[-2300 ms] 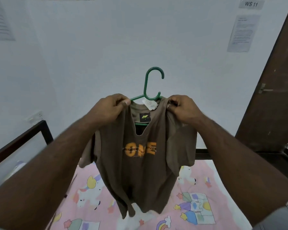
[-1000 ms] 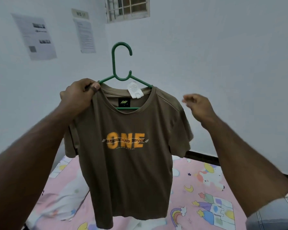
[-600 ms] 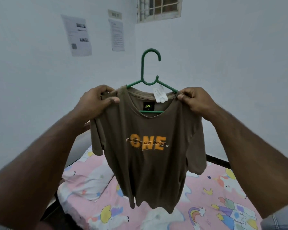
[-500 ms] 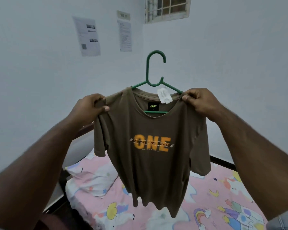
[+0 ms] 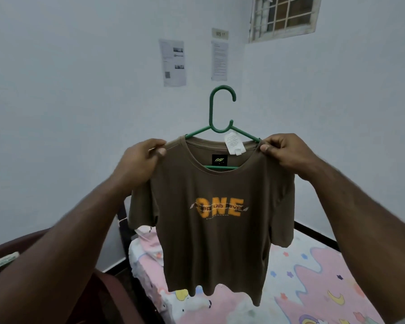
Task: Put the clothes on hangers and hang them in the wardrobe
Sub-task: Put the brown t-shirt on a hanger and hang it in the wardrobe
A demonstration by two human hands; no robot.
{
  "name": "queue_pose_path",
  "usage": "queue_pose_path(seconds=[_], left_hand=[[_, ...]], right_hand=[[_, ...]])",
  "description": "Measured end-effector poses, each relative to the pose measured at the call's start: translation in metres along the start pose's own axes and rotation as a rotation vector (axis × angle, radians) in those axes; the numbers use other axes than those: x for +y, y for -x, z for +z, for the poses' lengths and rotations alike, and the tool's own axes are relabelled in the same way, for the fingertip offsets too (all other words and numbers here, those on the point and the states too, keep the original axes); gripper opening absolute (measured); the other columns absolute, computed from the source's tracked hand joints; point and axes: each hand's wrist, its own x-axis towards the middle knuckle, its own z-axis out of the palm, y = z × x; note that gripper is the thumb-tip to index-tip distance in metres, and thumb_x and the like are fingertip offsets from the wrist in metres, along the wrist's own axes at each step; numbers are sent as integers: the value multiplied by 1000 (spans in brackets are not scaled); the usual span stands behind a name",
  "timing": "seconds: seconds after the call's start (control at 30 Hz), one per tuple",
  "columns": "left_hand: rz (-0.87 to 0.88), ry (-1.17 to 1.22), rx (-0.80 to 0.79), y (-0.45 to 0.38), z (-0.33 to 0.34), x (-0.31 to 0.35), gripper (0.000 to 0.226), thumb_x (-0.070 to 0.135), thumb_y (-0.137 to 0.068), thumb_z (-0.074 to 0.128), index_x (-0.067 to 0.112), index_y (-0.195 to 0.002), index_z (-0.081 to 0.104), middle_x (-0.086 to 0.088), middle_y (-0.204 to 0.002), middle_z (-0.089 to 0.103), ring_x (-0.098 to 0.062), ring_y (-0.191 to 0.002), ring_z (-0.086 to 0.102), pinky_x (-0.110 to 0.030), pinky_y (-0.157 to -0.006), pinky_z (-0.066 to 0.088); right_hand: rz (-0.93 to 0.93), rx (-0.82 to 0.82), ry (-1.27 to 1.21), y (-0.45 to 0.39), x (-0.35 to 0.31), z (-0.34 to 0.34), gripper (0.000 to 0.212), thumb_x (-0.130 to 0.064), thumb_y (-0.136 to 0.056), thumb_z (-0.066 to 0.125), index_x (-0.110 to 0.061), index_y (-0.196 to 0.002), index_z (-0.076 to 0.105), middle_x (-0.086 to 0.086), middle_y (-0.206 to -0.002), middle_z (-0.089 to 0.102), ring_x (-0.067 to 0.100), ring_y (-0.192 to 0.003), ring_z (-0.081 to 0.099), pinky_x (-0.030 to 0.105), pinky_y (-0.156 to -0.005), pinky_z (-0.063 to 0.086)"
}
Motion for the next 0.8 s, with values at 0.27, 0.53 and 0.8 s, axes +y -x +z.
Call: queue_pose_path(seconds=[0.27, 0.53, 0.8], left_hand=[[-160, 118, 49, 29, -36, 21, 15, 23, -101, 57, 22, -101, 72, 3, -94, 72, -18, -93, 67, -45, -85, 58], [-304, 81, 191, 76, -88, 45, 15, 22, -101, 59, 21, -97, 74, 2, -91, 75, -19, -91, 70, -43, -83, 58], [-456, 443, 385, 169, -156, 57, 33, 28, -83, 74, 18, -115, 72, -10, -112, 72, -21, -103, 69, -38, -89, 53]], right_hand=[[-64, -90, -335, -9, -12, -9, 12, -22, -92, 73, -21, -103, 76, 0, -102, 76, 12, -100, 69, 29, -87, 55], [-38, -364, -856, -6, -15, 21, 27, -7, -96, 59, -3, -122, 67, 12, -112, 73, 21, -100, 68, 28, -87, 59], [-90, -538, -1199, -5, -68, 58, 37, -14, -82, 69, -1, -116, 67, 9, -103, 75, 18, -92, 72, 27, -78, 59]])
